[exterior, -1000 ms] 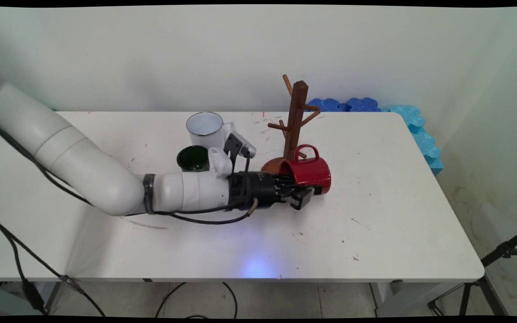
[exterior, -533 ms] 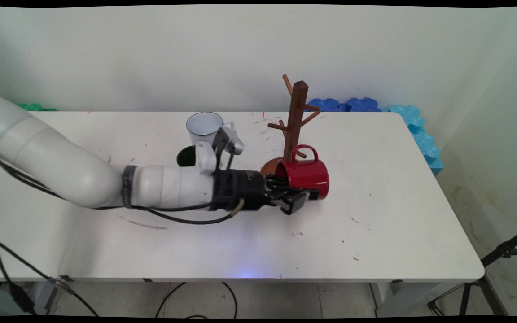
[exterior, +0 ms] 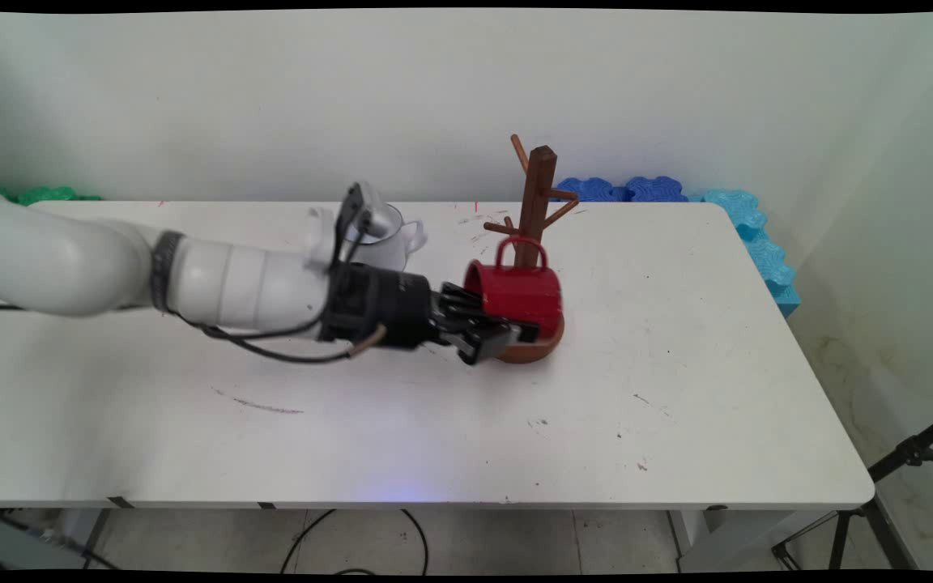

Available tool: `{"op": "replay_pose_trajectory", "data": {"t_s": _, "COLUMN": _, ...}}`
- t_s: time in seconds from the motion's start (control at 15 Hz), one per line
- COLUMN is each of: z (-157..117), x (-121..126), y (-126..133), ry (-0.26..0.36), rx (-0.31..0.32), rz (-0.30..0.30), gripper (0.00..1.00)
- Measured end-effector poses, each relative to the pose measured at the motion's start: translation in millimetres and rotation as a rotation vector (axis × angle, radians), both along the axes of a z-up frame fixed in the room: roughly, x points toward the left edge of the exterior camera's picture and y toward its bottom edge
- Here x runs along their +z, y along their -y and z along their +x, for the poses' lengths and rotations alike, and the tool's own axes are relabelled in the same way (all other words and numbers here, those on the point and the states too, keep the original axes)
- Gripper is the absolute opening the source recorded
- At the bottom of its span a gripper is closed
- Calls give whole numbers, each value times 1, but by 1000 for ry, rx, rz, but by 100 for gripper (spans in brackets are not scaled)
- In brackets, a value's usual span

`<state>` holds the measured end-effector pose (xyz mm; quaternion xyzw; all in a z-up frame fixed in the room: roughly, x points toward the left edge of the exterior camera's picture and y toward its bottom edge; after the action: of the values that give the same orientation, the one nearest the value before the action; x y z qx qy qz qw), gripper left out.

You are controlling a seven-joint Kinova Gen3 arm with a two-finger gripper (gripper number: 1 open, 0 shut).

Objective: Place the picked object on the table

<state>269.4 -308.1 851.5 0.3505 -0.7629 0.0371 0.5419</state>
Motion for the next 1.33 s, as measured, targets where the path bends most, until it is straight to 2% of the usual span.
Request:
{"op": "replay_pose_trajectory", "data": {"t_s": 0.33, "z": 34, "x": 27, "y": 13, "ry": 56, "rx": 6, "rz": 5, "gripper": 0}}
{"op": "replay_pose_trajectory", "data": {"t_s": 0.67, "z": 52, "x": 55, "y": 17, "ry": 99, "rx": -38, "rz": -3, "gripper": 0}}
{"op": "replay_pose_trajectory", "data": {"t_s": 1.07, "z": 71, "x": 87, "y": 28, "ry": 225, "rx": -106, "rz": -11, "gripper": 0}}
{"op": "replay_pose_trajectory", "data": {"t_s": 1.33, "z": 85, "x": 115, "y": 34, "ry": 346, "rx": -158, "rz": -8, "gripper": 0}}
